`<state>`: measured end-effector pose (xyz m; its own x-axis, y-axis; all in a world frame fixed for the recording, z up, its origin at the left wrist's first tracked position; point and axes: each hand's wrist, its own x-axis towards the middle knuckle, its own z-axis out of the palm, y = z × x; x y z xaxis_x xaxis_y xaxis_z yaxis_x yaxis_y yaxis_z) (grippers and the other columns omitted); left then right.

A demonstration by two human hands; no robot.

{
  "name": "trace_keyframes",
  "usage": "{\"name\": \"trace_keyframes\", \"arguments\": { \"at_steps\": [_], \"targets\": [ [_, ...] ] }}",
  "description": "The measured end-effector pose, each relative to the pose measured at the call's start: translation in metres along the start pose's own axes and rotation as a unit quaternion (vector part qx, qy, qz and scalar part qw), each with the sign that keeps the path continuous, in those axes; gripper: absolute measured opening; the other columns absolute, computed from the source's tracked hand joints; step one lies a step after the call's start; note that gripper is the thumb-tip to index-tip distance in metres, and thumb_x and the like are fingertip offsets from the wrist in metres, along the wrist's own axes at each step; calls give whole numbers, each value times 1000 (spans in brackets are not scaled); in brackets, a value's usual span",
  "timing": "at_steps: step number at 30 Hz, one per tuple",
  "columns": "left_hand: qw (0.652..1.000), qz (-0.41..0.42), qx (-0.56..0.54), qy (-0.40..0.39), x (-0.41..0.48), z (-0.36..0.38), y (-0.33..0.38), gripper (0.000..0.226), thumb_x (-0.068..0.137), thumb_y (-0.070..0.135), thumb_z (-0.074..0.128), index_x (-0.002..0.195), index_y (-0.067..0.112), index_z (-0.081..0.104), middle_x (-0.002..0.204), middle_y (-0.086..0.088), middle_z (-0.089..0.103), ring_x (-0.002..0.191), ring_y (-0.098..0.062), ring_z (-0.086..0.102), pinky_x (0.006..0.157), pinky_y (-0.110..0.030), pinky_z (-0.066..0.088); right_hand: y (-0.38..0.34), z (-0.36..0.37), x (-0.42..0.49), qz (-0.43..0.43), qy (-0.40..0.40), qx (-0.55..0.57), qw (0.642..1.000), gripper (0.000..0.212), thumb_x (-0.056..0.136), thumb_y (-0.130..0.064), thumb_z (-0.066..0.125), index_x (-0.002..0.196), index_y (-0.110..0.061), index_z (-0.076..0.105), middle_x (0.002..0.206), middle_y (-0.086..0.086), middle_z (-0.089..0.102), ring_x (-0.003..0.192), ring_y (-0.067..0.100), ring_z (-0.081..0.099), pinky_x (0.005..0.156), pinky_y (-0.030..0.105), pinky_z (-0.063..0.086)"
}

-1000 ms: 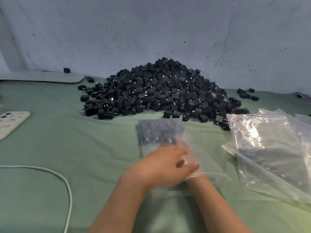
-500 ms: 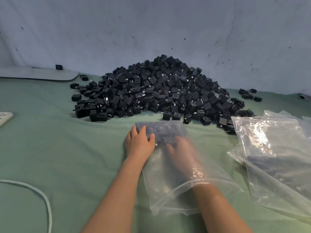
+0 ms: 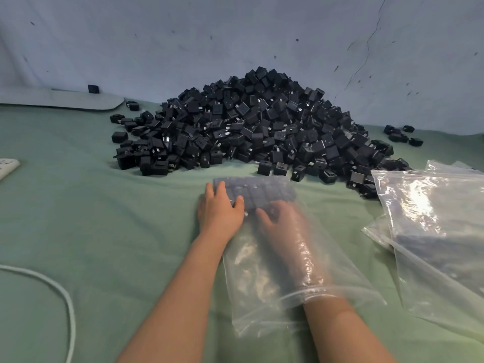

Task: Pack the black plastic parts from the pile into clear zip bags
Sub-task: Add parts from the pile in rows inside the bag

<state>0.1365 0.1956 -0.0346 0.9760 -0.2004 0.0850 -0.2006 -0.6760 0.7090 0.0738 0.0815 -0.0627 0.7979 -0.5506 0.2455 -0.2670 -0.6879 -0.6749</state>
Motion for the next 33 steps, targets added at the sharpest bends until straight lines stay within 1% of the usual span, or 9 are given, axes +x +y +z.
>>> {"name": "trace_keyframes", "arguments": {
  "at_steps": [3,7,9,11,15,21,29,31,33],
  "targets": [
    [996,-13,-92,-4,1,-1,4,62,95,25,50,148,9,22,157,-10,6,142,-26,20,115,-36,20,0,0,0,10,-1,-2,1000,20,81,-50,53,88,-32,55,88,-8,57,79,11,54,66,27,36],
    [994,-25,-107,-16,2,-3,5,63,94,13,48,150,12,19,158,-6,3,142,-25,20,115,-37,23,0,0,0,6,-2,-9,1000,24,80,-50,51,85,-28,59,84,-8,59,73,8,54,58,25,36],
    [993,-22,-114,-17,2,-3,5,62,94,11,47,149,13,19,158,-6,-1,142,-25,20,114,-36,24,1,1,0,8,-1,-8,1000,28,79,-52,51,87,-28,62,85,-8,62,76,10,58,64,28,46],
    [993,-19,-118,-18,0,-3,6,61,95,10,47,149,15,20,158,-5,-9,143,-25,19,114,-36,25,2,3,0,11,1,-8,1000,31,77,-55,51,88,-29,63,87,-8,63,79,11,60,71,32,51],
    [993,-8,-114,-17,-2,-4,6,59,94,7,45,148,17,23,157,-6,-17,144,-26,16,114,-33,23,3,8,1,7,9,-8,1000,39,69,-62,51,86,-29,60,88,-7,61,82,13,59,74,35,51],
    [994,-1,-103,-28,-2,-4,9,58,95,7,44,148,18,22,157,-6,-18,143,-29,18,113,-39,25,1,11,-1,30,8,16,999,50,63,-68,47,95,-31,57,95,-8,59,90,15,58,81,41,51],
    [995,-17,-101,-10,-4,-8,9,62,91,9,49,148,13,24,158,-9,-7,142,-28,21,114,-37,24,-2,2,3,23,-14,-47,999,48,75,-60,53,102,-21,56,103,-1,58,99,21,54,84,37,46],
    [995,-26,-101,-1,-3,-10,9,61,91,10,50,147,11,25,158,-10,6,140,-27,24,113,-35,24,-3,1,3,24,-18,-61,998,49,77,-61,53,105,-21,56,105,-1,58,100,21,54,85,36,46],
    [993,-34,-113,9,-2,-13,10,57,90,9,49,144,10,29,152,-9,23,134,-27,34,108,-33,31,-3,1,3,26,-19,-62,998,48,77,-62,53,103,-22,55,104,-1,57,98,20,54,86,38,47]
  ]
}}
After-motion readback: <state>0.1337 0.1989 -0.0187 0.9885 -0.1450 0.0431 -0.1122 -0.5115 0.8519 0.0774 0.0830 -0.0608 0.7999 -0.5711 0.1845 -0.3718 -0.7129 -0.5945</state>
